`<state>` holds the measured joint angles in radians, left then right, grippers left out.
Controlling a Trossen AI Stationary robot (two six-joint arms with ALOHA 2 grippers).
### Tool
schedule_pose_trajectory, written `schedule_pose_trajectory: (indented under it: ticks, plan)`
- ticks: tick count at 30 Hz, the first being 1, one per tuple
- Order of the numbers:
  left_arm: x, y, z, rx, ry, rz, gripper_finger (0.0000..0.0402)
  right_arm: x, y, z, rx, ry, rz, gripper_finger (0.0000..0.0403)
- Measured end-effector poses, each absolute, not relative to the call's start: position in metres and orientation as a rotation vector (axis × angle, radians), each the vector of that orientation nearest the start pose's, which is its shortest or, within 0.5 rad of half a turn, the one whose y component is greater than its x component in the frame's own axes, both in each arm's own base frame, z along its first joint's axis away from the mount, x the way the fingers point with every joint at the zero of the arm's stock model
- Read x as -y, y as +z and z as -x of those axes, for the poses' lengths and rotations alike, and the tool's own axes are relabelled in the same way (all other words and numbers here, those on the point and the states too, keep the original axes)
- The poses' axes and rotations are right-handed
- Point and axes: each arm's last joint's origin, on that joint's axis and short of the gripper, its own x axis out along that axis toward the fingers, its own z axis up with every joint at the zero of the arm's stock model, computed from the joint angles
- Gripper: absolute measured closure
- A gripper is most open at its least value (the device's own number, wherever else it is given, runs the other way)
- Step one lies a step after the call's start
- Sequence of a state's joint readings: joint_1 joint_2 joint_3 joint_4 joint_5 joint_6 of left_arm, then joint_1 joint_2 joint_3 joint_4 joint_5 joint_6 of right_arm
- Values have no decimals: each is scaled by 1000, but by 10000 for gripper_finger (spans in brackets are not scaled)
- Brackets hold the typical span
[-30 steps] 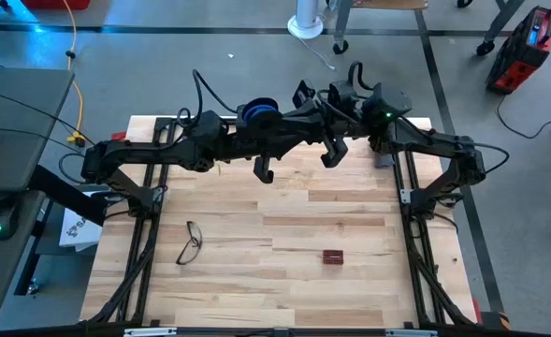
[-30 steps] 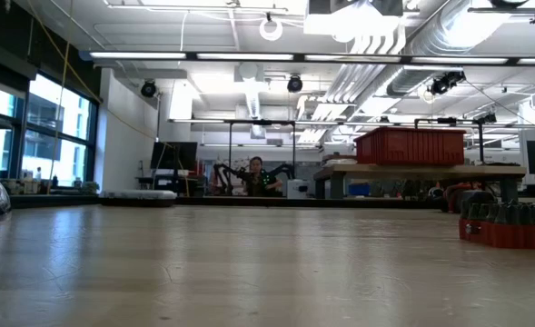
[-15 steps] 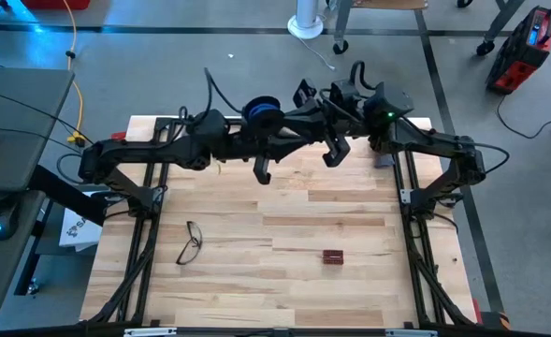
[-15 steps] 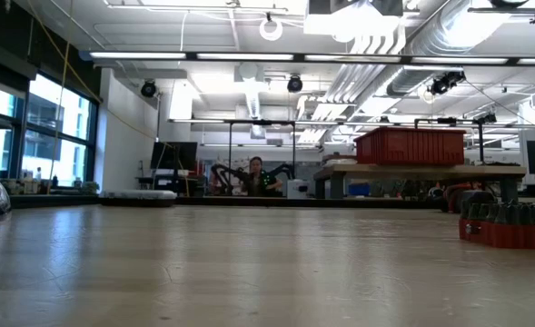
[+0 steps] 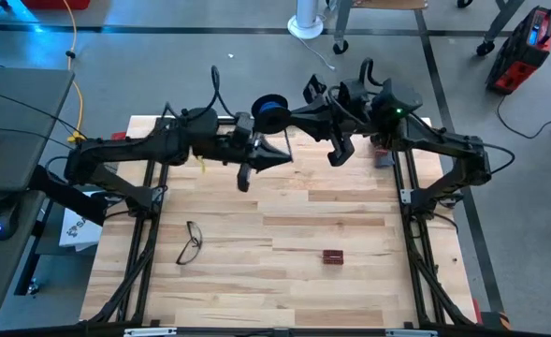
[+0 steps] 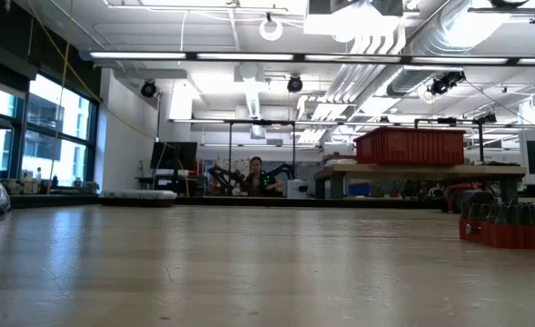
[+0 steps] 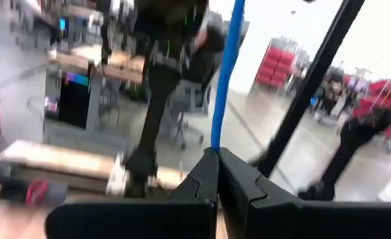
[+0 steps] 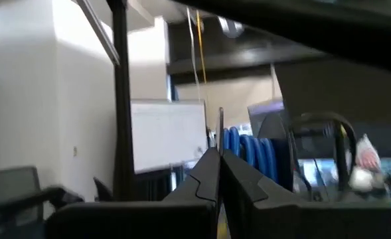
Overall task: Coil cords
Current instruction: Coil the blue wire onto the spool
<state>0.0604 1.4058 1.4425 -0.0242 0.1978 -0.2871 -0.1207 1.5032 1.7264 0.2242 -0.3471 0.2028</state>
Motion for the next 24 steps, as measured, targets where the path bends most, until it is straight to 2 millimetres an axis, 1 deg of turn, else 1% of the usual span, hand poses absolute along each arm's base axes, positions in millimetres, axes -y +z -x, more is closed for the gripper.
schedule_pose_trajectory:
  ticks: [3, 7, 11, 14, 18, 21, 24]
  plan:
    - [-10, 434, -300, -95, -136, 296, 400, 32, 520, -308, 374, 243, -92, 403]
    - [-5, 435, -279, -192, -115, 313, 400, 37, 525, -298, 378, 214, -72, 403]
    - [-2, 435, -271, -218, -89, 317, 401, 40, 527, -294, 375, 200, -70, 403]
    - [-2, 437, -270, -204, -86, 315, 401, 41, 526, -294, 369, 197, -61, 403]
    - [-7, 443, -271, -138, -52, 269, 401, 41, 526, -294, 369, 197, -62, 403]
    - [-11, 448, -281, -37, -32, 211, 401, 40, 526, -295, 374, 174, -71, 403]
    - [-16, 451, -300, 96, -27, 180, 396, 40, 525, -296, 368, 167, -88, 403]
